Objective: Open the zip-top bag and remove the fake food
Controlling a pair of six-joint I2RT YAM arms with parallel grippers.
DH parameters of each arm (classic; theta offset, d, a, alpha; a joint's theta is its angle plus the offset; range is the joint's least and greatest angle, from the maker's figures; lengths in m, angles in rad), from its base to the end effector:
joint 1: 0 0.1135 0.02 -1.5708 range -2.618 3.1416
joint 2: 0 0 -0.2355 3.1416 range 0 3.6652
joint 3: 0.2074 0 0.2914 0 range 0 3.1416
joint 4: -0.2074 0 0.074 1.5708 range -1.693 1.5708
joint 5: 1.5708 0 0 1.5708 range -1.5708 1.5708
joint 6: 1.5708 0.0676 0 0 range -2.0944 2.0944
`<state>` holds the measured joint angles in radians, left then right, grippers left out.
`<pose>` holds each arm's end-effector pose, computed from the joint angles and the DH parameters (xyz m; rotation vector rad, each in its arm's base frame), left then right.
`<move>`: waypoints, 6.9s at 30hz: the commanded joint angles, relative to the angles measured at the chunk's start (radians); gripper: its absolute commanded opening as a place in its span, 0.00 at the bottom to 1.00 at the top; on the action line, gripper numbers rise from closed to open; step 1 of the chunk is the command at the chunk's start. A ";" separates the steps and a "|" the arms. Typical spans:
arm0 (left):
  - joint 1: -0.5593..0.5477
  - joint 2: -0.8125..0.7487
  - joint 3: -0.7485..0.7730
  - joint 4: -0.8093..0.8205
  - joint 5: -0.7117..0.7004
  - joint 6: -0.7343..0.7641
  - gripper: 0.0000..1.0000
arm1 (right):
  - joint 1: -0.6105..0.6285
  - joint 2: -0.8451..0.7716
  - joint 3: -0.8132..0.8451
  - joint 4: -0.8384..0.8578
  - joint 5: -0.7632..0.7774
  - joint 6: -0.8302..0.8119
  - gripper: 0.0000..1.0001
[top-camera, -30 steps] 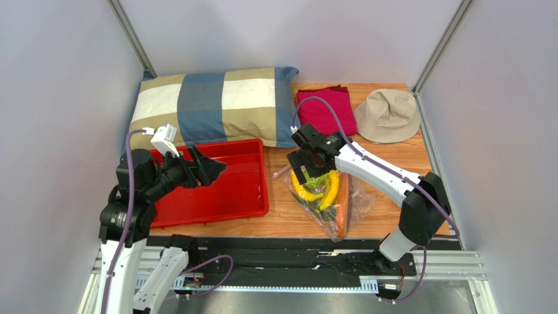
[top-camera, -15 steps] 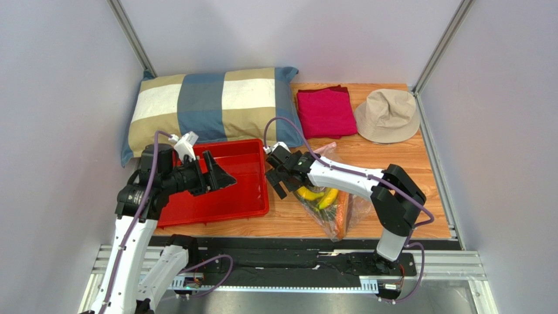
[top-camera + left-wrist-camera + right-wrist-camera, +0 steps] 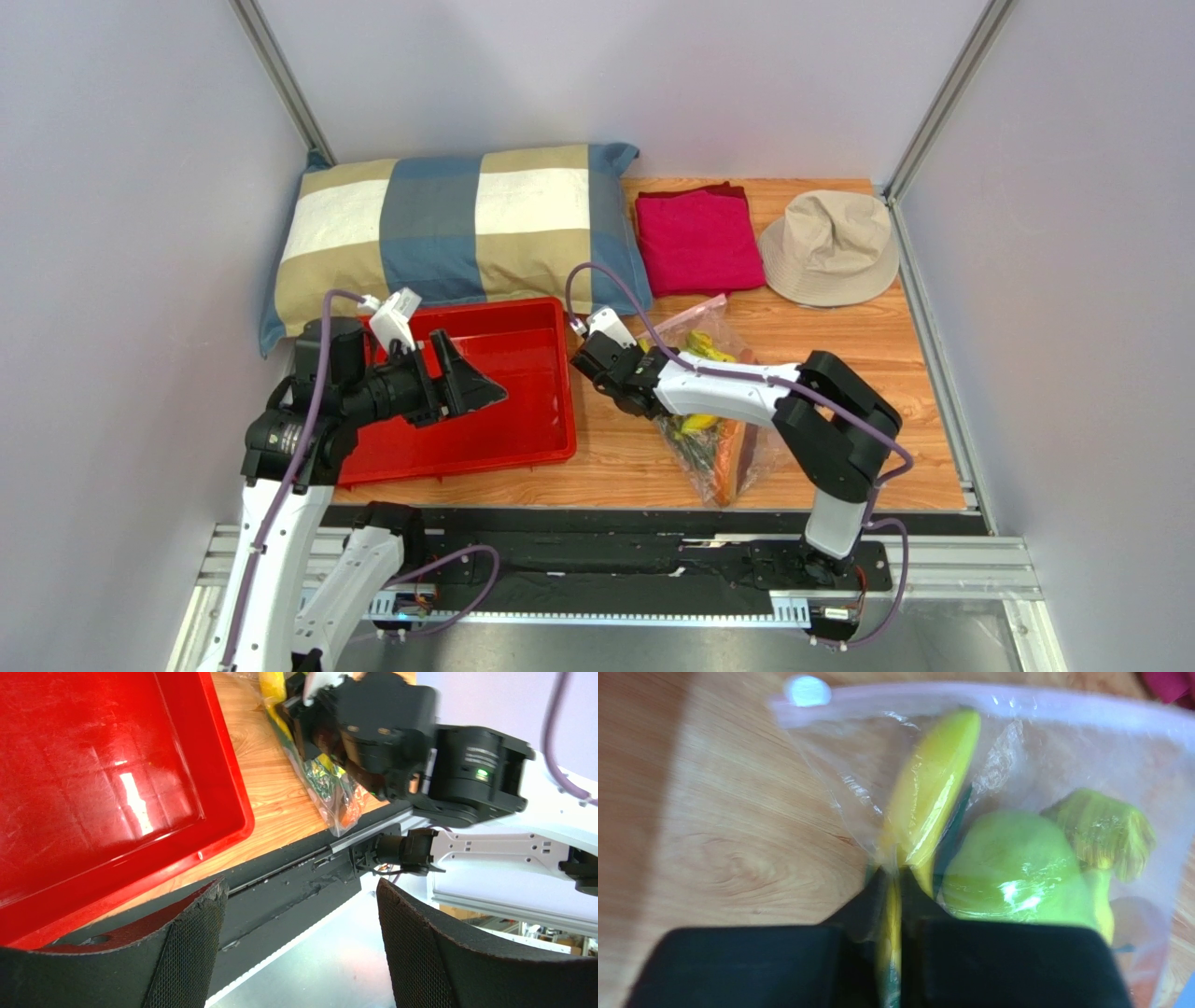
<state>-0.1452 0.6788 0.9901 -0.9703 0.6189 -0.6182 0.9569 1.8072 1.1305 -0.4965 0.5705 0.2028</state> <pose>0.1841 -0.0666 0.3268 -0.1871 2.3049 -1.0952 0.2520 0.2943 0.0900 -0.7784 2.3646 -0.3353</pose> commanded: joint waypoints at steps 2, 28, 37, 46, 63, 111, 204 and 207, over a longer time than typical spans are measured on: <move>0.002 -0.007 -0.005 0.062 0.024 -0.009 0.82 | 0.000 -0.155 -0.018 0.000 -0.098 -0.002 0.00; -0.404 0.366 0.084 0.752 0.255 0.578 0.89 | -0.569 -0.744 -0.083 -0.359 -1.646 -0.144 0.00; -0.544 0.495 0.128 0.708 0.242 0.695 0.82 | -0.592 -0.776 -0.095 -0.361 -1.641 -0.111 0.00; -0.620 0.511 0.067 0.828 0.257 0.598 0.80 | -0.609 -0.769 -0.094 -0.349 -1.661 -0.100 0.00; -0.636 0.564 0.157 0.781 0.189 0.490 0.00 | -0.629 -0.890 -0.031 -0.374 -1.322 -0.049 0.88; -0.651 0.676 0.275 0.877 0.232 0.222 0.53 | -0.550 -0.841 -0.113 -0.024 -1.505 0.155 0.00; -0.830 0.446 0.027 0.803 0.002 0.063 0.00 | -0.447 -0.622 0.299 -0.628 -0.881 0.535 1.00; -0.832 0.443 0.028 0.798 0.001 0.066 0.00 | -0.373 -0.589 0.247 -0.585 -0.868 0.553 0.93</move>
<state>-0.9726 1.1290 0.9638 -0.2039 0.5980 -0.5697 0.5007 1.1759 1.4101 -1.1687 -0.3393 0.6930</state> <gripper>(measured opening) 0.030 0.972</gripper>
